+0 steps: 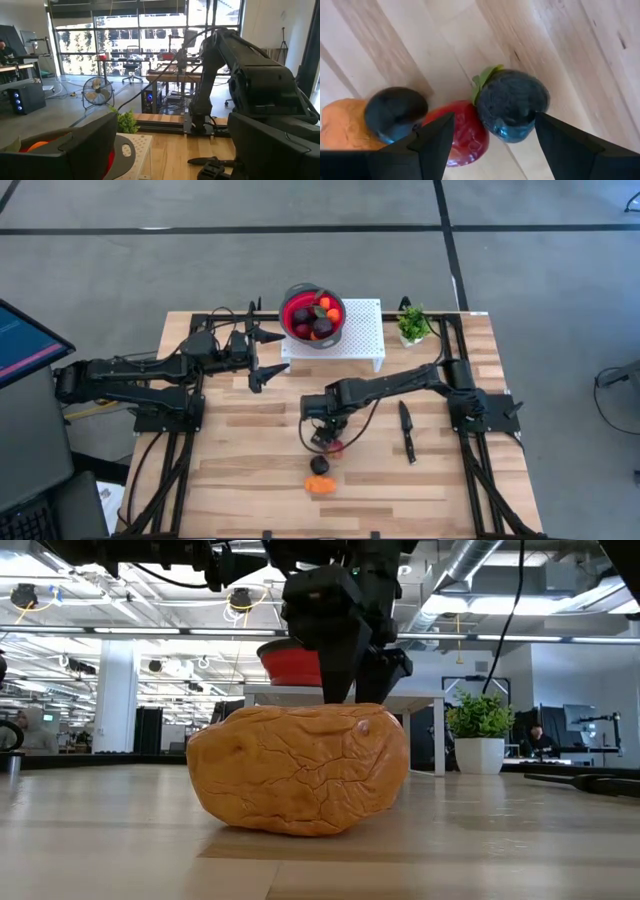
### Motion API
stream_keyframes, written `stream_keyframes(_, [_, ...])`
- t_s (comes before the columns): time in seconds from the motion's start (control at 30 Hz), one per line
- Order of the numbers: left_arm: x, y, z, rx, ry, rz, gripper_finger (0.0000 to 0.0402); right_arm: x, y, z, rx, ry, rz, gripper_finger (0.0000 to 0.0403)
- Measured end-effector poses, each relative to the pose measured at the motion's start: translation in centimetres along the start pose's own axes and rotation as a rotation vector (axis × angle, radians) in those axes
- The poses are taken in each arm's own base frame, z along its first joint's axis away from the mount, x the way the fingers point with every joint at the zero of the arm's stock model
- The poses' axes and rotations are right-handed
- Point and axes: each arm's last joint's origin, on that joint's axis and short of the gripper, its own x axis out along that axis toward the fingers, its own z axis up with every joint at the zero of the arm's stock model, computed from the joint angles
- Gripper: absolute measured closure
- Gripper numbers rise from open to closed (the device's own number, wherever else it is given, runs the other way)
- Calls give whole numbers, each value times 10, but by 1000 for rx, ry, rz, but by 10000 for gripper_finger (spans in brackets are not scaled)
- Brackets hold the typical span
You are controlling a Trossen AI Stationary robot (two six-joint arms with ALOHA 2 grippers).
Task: Pick & Place Fruit
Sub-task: Put the mangosteen into the strainer bowl on the shelf
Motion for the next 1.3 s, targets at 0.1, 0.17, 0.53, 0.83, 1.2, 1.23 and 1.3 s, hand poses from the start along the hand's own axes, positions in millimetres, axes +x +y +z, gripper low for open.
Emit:
stream_keyframes(0.1, [0,0,0,0,0,0,27,0,-3,3,16,-14,-16,132])
stream_keyframes(0.17, [0,0,0,0,0,0,27,0,-5,4,-1,-17,-19,132])
stream_keyframes(0.53, [0,0,0,0,0,-1,27,-1,-10,12,-5,-60,-19,132])
stream_keyframes(0.83, [0,0,0,0,0,0,27,-1,-5,8,80,-60,-28,91])
stream_keyframes(1.2, [0,0,0,0,0,0,27,6,3,-1,125,-103,-58,46])
stream_keyframes(1.23, [0,0,0,0,0,0,27,9,2,-1,135,-106,-60,46])
stream_keyframes(1.3, [0,0,0,0,0,-1,27,14,1,-2,154,-113,-55,48])
